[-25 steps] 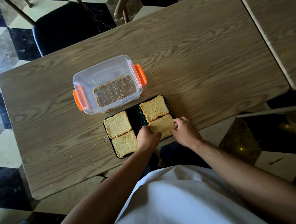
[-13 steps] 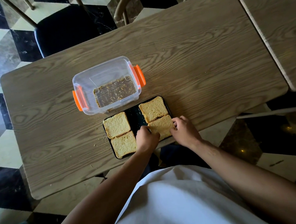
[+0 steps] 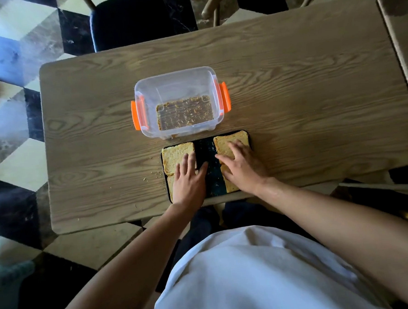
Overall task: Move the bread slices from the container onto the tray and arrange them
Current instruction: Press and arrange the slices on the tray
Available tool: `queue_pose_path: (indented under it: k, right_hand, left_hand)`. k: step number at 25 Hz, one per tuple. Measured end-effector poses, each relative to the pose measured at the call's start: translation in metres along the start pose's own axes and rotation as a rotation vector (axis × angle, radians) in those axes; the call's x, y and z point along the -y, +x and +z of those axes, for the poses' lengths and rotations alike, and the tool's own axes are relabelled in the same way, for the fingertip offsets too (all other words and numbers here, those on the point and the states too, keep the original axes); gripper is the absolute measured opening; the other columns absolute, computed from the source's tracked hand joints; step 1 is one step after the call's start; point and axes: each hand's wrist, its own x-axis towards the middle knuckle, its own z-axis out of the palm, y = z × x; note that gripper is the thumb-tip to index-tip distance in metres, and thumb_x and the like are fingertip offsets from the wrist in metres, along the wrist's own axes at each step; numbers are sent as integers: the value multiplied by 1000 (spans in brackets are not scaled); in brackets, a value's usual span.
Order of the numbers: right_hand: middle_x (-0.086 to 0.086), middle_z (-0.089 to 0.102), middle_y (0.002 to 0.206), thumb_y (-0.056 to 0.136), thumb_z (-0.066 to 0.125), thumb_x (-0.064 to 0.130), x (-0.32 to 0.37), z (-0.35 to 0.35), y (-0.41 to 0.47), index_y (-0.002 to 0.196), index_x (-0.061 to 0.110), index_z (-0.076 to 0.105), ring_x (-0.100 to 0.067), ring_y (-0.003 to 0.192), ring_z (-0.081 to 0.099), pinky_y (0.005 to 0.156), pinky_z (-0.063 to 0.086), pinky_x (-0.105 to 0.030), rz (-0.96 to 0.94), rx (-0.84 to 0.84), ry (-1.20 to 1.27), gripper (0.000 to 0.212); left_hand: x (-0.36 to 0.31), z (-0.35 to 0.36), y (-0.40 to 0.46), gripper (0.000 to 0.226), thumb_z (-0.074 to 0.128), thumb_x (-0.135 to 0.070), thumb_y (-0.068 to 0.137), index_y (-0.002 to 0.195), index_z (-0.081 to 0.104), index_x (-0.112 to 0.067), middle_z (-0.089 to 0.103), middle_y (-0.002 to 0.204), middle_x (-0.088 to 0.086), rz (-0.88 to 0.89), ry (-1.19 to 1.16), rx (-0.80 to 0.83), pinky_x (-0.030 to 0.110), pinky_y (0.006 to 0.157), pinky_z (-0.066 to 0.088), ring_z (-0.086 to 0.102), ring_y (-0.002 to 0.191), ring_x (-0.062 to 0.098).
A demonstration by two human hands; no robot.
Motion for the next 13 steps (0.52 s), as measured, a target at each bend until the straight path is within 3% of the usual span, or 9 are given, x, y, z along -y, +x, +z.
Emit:
queue_pose_path:
  k: [4,13]
  right_hand:
    - [-17,26,159,90,65,37,0,2,2,141,30,50,-40,149,17,121,20,-55,-29,34,-80,54]
    - [-19,31,155,85,73,29,-6,1,2,141,27,50,-40,146,22,121,21,-53,-42,41,-83,60]
  left_hand:
    - [4,3,-3,53,60,-19,89,140,47,-17,22,159,24,-43,2,16,58,117,23,12,150,42]
    - [0,-1,0,53,59,-26,88,139,47,-17,29,156,23,-92,-31,18,55,117,24,19,148,41]
